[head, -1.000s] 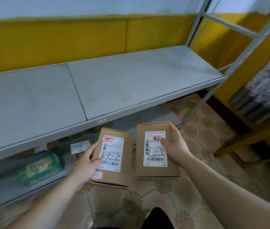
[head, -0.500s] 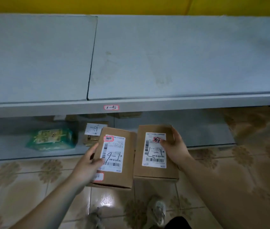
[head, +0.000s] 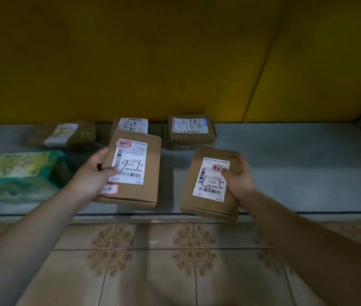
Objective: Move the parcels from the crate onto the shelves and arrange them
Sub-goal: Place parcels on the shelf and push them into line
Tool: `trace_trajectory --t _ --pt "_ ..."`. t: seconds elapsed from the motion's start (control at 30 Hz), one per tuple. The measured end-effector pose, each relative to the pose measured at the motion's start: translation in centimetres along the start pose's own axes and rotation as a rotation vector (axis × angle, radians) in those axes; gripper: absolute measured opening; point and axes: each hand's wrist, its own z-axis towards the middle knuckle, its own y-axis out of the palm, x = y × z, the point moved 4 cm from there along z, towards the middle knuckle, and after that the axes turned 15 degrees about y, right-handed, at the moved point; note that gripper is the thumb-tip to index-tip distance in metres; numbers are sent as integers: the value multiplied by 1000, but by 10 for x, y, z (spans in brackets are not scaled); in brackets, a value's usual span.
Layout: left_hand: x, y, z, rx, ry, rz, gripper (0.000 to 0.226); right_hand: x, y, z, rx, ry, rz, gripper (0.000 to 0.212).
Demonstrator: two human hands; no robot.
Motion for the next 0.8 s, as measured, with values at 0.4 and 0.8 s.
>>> trace_trajectory --t 0.4,0.8 --pt "-28 -2 35 -1 79 444 48 49 51 93 -27 -9 88 68" --pt "-19 43 63 -246 188 1027 84 30 34 52 170 -364 -839 70"
